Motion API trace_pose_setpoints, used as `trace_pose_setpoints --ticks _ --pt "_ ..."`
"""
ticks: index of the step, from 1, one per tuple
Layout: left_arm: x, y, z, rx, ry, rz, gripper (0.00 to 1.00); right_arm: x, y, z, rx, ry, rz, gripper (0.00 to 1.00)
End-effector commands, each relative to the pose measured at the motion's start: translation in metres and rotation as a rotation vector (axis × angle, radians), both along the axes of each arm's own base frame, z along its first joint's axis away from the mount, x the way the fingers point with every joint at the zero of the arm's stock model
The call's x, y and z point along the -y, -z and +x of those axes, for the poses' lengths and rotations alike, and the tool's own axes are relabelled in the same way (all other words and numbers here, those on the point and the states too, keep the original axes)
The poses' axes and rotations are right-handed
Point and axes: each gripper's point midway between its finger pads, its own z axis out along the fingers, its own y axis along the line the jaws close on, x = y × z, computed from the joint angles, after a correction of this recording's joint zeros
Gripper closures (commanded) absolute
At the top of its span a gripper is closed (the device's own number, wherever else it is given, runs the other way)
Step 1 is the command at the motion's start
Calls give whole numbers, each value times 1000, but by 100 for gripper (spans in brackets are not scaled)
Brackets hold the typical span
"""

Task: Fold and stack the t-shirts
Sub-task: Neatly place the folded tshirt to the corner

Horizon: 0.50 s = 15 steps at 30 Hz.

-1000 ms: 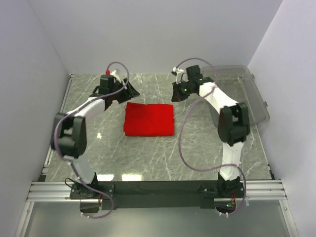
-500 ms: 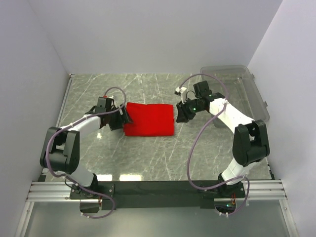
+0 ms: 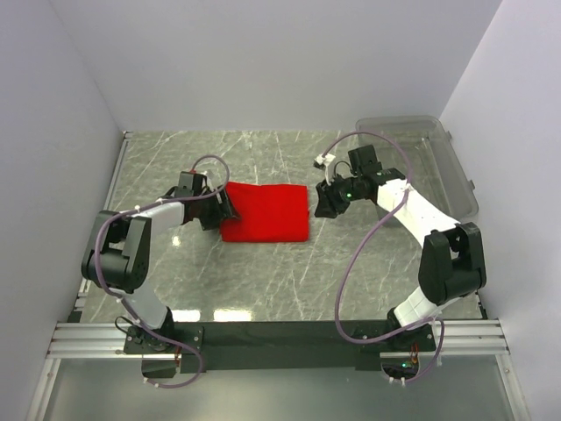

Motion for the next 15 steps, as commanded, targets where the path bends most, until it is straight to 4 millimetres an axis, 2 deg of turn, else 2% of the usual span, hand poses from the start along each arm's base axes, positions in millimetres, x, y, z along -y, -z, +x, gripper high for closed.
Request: trace_pose_setpoints --ticks 1,5,8,9,11,12,15 --pt "8 20 -11 -60 30 -24 27 2 -13 3 42 13 33 57" --pt "12 25 -12 -84 27 -46 39 4 -16 5 46 23 38 57" --pt "15 28 -12 -97 32 -60 58 7 -16 6 43 33 41 57" --pt "15 28 -10 -94 32 -61 69 8 -15 7 43 36 41 57" --pt "15 28 -9 -94 36 -56 81 9 -14 7 39 42 43 57" --pt "15 26 -7 -90 35 -53 99 10 -14 7 36 45 42 57" --pt "3 22 -1 -84 14 -19 99 13 -13 8 37 51 38 57"
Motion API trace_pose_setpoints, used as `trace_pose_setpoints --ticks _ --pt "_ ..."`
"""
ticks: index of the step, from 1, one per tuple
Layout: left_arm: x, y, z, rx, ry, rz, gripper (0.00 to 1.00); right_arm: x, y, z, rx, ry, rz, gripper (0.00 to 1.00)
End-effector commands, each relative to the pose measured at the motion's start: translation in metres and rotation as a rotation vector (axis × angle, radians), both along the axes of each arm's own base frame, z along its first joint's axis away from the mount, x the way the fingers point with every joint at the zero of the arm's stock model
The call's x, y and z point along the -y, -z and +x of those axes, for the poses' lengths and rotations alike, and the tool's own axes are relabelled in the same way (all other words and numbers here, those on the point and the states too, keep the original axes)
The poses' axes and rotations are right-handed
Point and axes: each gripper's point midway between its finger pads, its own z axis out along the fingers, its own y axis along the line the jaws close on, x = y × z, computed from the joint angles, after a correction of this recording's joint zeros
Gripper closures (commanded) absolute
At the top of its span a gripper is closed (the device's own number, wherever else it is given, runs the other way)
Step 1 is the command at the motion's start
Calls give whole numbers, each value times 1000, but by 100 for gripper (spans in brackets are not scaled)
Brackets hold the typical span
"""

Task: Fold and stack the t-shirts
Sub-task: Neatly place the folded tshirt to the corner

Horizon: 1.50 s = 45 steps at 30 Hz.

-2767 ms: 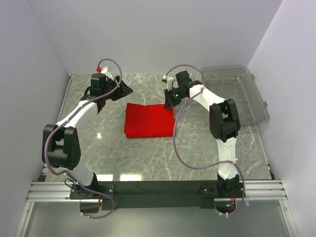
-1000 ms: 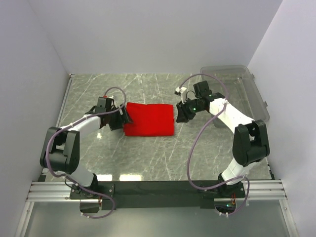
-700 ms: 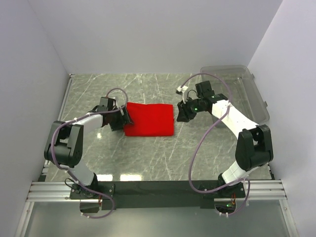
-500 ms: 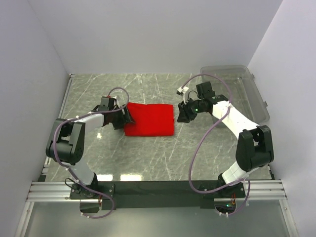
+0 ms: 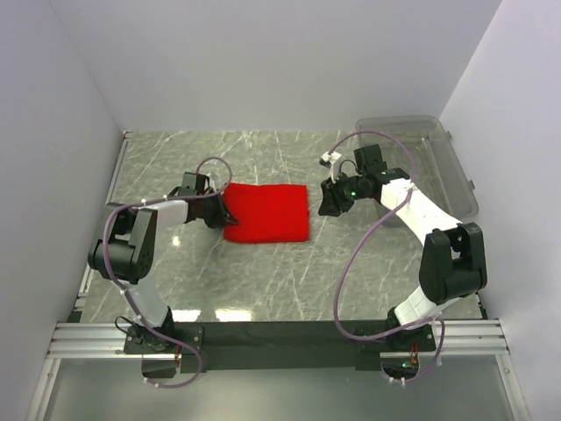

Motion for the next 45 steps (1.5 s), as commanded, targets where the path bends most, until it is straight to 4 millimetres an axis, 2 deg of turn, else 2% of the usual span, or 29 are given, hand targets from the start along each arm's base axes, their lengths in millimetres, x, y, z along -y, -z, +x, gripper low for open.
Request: trace_pose_setpoints --ticks 1,6,7,9,10,11,13,17,18,23,24,26,29,35,38,39,43,44,45 --pt "-19 9 -1 -33 -15 83 99 4 -16 4 57 10 26 57" --pt "-76 -2 21 -11 -117 166 99 9 -14 5 57 18 24 57" --pt "-87 -1 20 -20 -117 195 99 10 -14 5 57 22 27 57" --pt "-119 -6 33 -12 -177 255 99 12 -13 7 54 29 28 57" --pt "-131 -6 35 -15 -181 288 99 13 -13 7 52 29 28 57" --pt "-152 -1 33 -47 -220 336 99 14 -13 7 52 29 31 57" --pt "-174 -7 40 -43 -251 379 99 16 -14 8 53 36 34 57" --pt "-238 -7 40 -87 -374 445 99 20 -15 10 58 42 36 57" --pt "-249 -12 46 -76 -391 457 99 21 -15 11 58 41 40 57" --pt "-308 -12 47 -128 -425 682 99 27 -16 13 58 50 42 57" --pt "-317 -18 52 -121 -447 704 99 28 -16 14 60 50 45 57" --pt "-331 -18 52 -135 -478 731 99 31 -16 14 60 54 46 57" --pt "-350 -31 67 -119 -501 781 99 34 -15 14 55 59 51 57" --pt "-378 -34 74 -164 -547 850 97 40 -14 13 55 66 54 57" --pt "-378 -44 82 -132 -560 832 72 41 -13 12 55 67 50 56" --pt "-377 -53 85 -106 -568 823 61 42 -13 12 56 68 48 57" --pt "-376 -85 86 -40 -605 820 47 42 -16 12 65 64 45 56" --pt "-376 -105 85 0 -625 824 45 42 -17 12 68 63 45 56" --pt "-375 -114 82 17 -632 827 42 43 -18 12 73 61 42 56"
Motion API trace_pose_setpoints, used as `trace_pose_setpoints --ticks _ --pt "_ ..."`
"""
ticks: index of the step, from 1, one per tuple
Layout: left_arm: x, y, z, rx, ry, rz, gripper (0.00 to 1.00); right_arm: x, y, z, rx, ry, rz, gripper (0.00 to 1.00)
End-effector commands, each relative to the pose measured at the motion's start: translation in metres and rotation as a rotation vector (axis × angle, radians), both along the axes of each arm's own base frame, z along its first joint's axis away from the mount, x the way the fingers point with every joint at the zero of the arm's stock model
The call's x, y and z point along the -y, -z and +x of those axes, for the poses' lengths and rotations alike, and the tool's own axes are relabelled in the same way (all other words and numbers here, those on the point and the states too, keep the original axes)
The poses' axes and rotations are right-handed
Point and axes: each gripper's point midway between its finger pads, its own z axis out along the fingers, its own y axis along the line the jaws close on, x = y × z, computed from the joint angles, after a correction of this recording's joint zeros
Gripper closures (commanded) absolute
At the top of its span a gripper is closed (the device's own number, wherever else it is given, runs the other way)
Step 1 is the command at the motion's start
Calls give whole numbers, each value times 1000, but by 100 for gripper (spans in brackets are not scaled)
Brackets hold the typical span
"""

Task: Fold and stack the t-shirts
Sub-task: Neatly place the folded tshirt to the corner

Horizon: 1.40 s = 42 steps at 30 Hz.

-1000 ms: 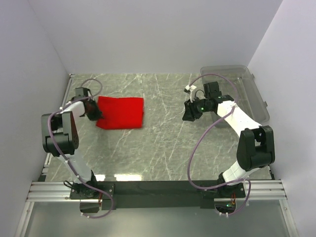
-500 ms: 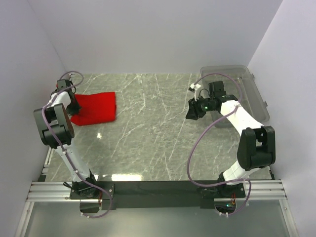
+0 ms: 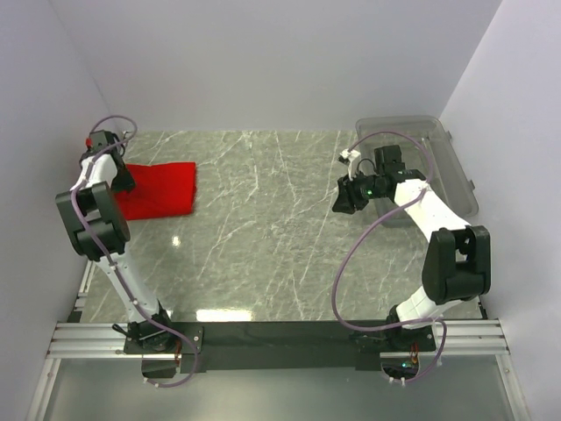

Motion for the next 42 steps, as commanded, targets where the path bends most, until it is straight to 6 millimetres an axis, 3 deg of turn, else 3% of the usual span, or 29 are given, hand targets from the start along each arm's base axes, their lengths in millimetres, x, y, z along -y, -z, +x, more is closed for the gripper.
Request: trace_pose_setpoints --ticks 1,2,5,7,8,9,13,16,17,18,21,26,27,29,30,33,42 --pt "-6 -87 4 174 -17 93 40 1 -21 1 68 -13 9 56" --pt "-6 -110 0 223 -21 110 39 1 -22 0 72 -16 9 56" --pt "5 -146 -12 307 -4 112 38 2 -25 0 84 -23 0 56" --pt "18 -161 -17 365 28 81 36 4 -27 -1 94 -24 -10 56" --pt "32 -184 -22 438 74 53 36 5 -29 -1 100 -24 -16 56" --pt "41 -179 -29 446 95 26 35 6 -30 -1 109 -25 -23 56" --pt "87 -204 -53 612 207 -76 28 14 -47 0 191 -20 -67 56" --pt "121 -220 -74 764 283 -153 13 24 -64 6 287 30 -116 56" --pt "131 -215 -88 798 288 -175 8 27 -69 8 304 58 -121 56" --pt "147 -223 -89 865 332 -235 2 34 -77 10 340 100 -147 55" --pt "174 -213 -107 936 359 -352 1 48 -98 15 434 213 -157 50" --pt "194 -197 -135 967 399 -394 1 69 -118 14 467 363 -108 38" --pt "197 -196 -138 967 409 -395 1 74 -128 11 496 390 -99 29" --pt "203 -187 -145 930 417 -404 1 85 -134 11 525 477 -85 22" --pt "205 -185 -147 921 421 -400 1 88 -146 7 558 513 -69 10" --pt "204 -182 -155 910 410 -376 0 101 -162 3 593 656 -26 9" --pt "189 -183 -161 843 398 -218 0 120 -152 -6 456 860 -19 7"
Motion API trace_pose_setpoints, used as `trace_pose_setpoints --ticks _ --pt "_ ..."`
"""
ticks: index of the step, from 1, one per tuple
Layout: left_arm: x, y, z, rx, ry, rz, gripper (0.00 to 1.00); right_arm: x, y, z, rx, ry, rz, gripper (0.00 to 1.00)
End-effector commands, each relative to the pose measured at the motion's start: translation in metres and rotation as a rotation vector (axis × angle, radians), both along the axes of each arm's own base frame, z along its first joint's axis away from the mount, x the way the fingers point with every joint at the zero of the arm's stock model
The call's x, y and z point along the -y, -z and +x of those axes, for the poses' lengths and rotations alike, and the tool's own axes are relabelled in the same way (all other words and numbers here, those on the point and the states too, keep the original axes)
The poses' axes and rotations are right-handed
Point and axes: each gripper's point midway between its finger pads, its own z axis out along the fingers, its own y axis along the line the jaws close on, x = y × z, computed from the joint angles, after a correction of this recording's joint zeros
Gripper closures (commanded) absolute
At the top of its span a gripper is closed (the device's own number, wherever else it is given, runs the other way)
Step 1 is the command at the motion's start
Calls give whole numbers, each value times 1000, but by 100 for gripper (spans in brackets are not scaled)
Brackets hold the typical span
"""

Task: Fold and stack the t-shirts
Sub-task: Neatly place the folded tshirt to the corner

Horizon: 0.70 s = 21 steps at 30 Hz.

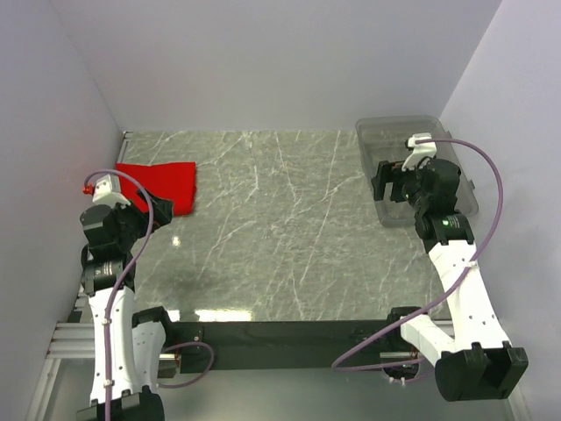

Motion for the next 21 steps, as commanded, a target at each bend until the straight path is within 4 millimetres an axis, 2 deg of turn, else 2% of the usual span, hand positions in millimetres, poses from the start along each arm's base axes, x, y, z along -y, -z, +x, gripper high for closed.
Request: trace_pose_setpoints --ticks 1,6,10,21 --pt "-9 -14 0 14 -28 87 0 14 -8 1 -12 123 46 7" --pt "-10 -14 -2 19 -35 89 1 16 -7 -4 32 132 46 5" --pt "-13 -13 -4 12 -50 104 0 24 -7 -3 54 191 68 5" --pt "-14 -13 -4 9 -49 114 0 25 3 2 36 206 71 4"
